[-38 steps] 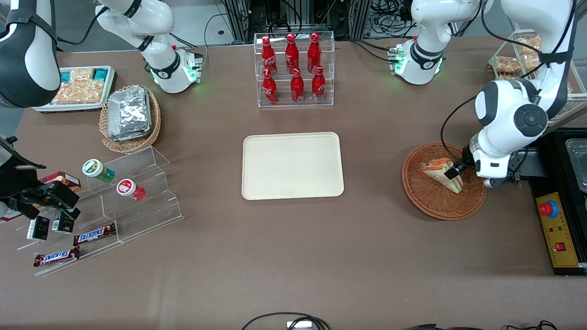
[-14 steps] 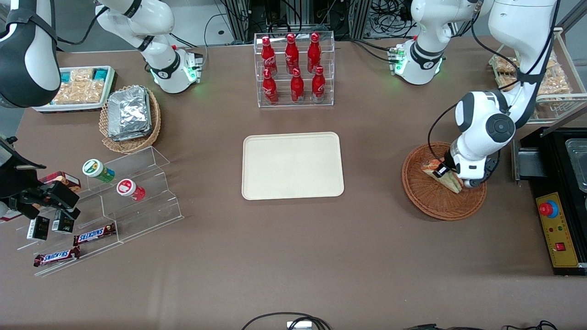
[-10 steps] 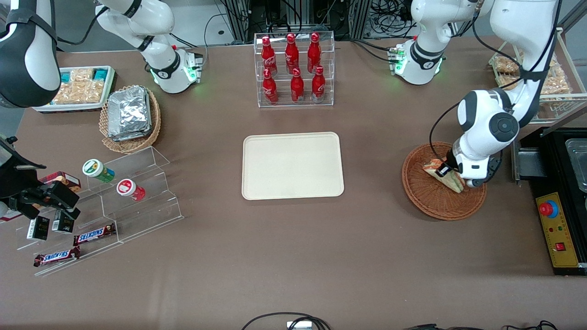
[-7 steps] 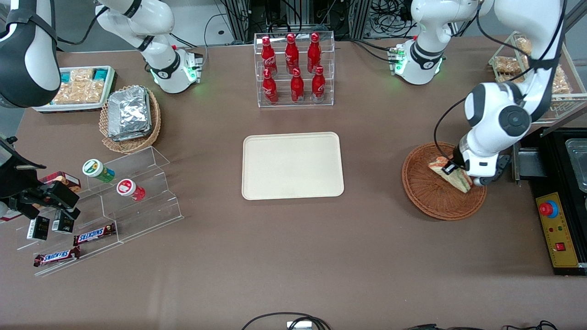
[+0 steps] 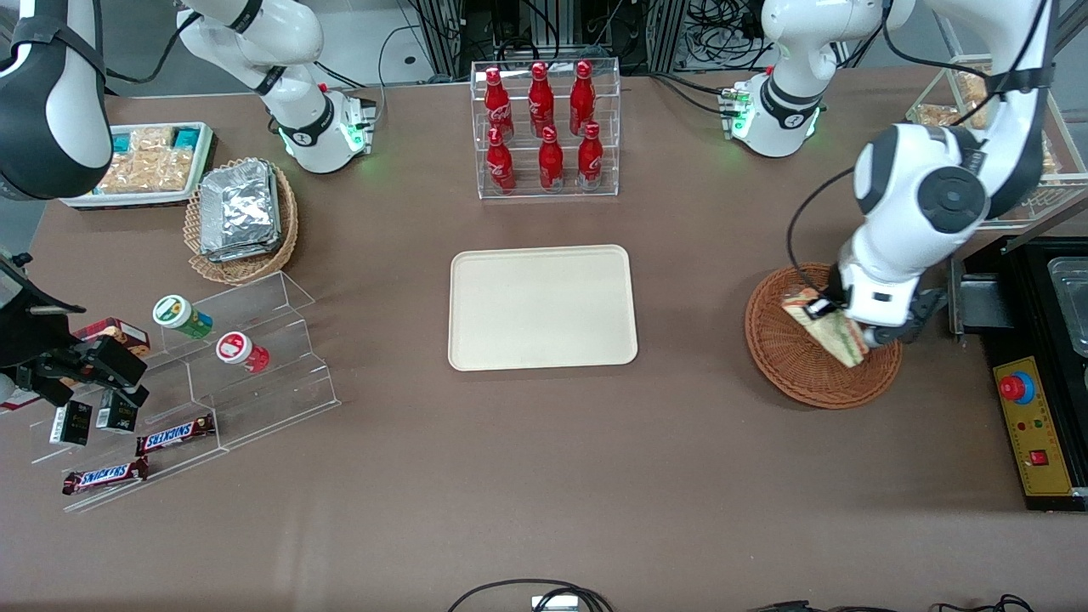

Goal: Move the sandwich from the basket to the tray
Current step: 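Lift the sandwich out of the basket with the left gripper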

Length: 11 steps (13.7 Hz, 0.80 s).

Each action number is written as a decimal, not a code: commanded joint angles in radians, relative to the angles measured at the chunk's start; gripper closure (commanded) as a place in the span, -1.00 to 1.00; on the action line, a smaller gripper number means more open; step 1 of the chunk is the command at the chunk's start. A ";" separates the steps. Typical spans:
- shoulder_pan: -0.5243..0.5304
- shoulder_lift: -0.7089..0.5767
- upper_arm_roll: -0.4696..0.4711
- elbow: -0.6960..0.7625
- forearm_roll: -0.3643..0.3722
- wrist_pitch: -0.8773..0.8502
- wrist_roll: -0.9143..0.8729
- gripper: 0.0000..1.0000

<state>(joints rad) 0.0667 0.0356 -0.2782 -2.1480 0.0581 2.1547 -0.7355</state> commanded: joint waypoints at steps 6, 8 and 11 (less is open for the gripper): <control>-0.040 0.076 -0.249 0.101 0.092 -0.018 0.001 1.00; -0.118 0.118 -0.253 0.128 0.100 -0.018 -0.011 1.00; -0.183 0.191 -0.253 0.186 0.100 -0.018 -0.041 0.97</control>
<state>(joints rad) -0.0846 0.1569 -0.5355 -2.0353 0.1355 2.1549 -0.7499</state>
